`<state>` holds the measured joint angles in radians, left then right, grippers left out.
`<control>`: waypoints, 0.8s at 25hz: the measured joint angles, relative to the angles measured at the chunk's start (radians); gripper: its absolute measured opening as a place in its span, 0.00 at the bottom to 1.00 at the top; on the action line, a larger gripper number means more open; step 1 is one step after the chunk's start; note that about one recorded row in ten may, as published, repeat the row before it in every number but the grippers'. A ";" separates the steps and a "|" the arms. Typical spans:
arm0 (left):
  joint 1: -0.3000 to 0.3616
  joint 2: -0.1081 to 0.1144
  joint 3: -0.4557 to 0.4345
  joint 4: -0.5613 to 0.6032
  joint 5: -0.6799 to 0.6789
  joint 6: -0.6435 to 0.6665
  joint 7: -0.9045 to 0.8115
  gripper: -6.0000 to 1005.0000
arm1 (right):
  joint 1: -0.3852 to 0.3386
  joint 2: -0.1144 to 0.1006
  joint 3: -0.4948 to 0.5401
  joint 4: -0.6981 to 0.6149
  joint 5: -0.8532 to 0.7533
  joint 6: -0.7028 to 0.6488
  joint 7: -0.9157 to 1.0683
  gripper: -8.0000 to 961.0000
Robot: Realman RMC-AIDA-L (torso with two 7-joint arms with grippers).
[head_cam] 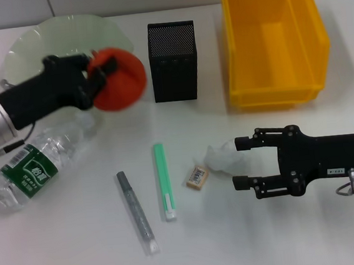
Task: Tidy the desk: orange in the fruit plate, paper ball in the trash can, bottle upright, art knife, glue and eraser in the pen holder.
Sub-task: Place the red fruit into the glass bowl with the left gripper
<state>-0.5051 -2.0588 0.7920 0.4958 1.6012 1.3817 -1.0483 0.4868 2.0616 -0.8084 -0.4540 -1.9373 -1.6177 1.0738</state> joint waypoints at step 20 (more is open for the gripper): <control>-0.126 -0.014 -0.186 -0.222 -0.221 -0.390 0.243 0.11 | -0.002 0.003 0.000 0.000 0.000 -0.014 -0.014 0.79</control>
<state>-0.6307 -2.0726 0.6059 0.2738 1.3805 0.9919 -0.8056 0.4846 2.0647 -0.8080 -0.4540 -1.9374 -1.6318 1.0600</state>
